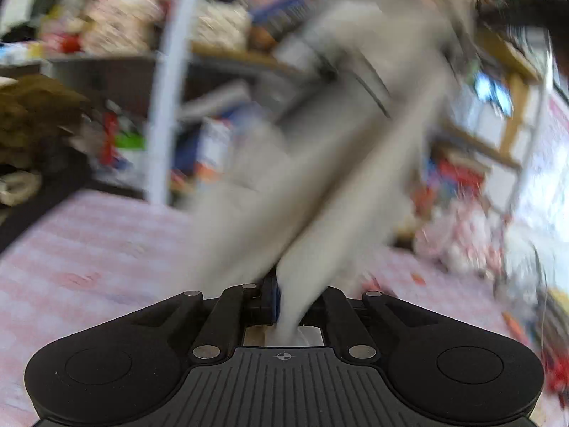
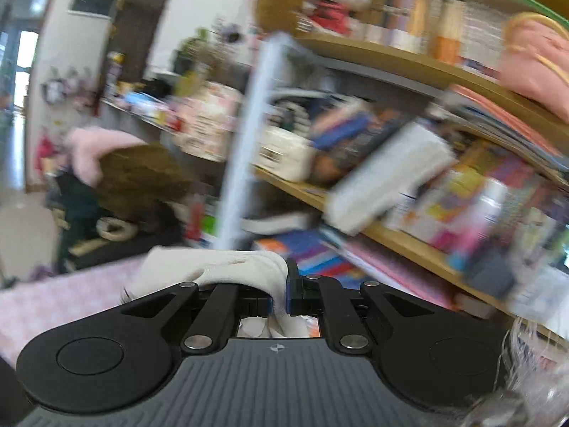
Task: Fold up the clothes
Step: 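Lift the cream T-shirt with both grippers and shake it open in the air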
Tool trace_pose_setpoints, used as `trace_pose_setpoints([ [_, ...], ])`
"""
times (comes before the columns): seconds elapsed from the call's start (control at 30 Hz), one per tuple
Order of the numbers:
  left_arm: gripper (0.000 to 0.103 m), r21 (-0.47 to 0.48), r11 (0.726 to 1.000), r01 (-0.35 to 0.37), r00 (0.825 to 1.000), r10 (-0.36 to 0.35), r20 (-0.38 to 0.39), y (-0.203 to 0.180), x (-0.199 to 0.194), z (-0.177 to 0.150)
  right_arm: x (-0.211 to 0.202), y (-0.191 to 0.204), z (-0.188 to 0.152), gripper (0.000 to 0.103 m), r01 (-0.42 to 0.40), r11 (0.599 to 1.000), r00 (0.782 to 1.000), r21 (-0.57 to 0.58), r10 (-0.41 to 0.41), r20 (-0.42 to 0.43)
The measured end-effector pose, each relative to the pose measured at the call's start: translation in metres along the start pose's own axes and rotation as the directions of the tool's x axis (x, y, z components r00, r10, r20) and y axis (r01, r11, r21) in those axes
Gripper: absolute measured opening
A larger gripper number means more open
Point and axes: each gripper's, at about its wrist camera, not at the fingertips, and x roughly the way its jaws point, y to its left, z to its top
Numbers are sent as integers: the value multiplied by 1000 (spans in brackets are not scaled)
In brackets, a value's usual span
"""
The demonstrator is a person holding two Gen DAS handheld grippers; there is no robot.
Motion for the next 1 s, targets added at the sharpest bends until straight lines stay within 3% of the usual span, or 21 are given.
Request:
trace_pose_setpoints([
  [0.13,4,-5,1000,3,987,-3,159,11,-51,48,-36,-26,-23,7,-22,997,999,69,18,51],
  [0.27,4,112,994,-8,946,-29,322,-11,-106,82,-82,-45,-39,7,-67,990,989,123,50,139],
  [0.43,4,179,984,9,855,-101,510,-32,-164,123,-178,-34,-23,7,-132,991,917,3,121,379],
  [0.53,5,180,974,138,803,-216,555,-30,-186,143,-227,-28,-10,7,-113,991,861,-68,132,491],
  [0.63,6,181,936,302,778,-352,520,-22,-190,157,-256,-29,-2,7,-88,993,809,-74,115,576],
  [0.7,7,192,914,358,780,-406,476,-20,-180,158,-261,-33,0,7,-66,996,796,-62,90,599],
  [0.73,7,193,912,363,794,-411,448,-18,-172,155,-260,-36,0,7,-55,997,799,-50,74,597],
  [0.87,7,110,934,340,907,-357,222,-20,-113,135,-207,-47,-3,7,-16,999,896,29,1,445],
  [0.93,6,66,941,332,937,-337,89,-21,-78,121,-167,-54,-11,7,1,997,943,72,-25,331],
  [1.0,4,13,944,330,944,-329,-35,-17,-47,96,-122,-62,-28,7,-10,990,981,140,-17,191],
])
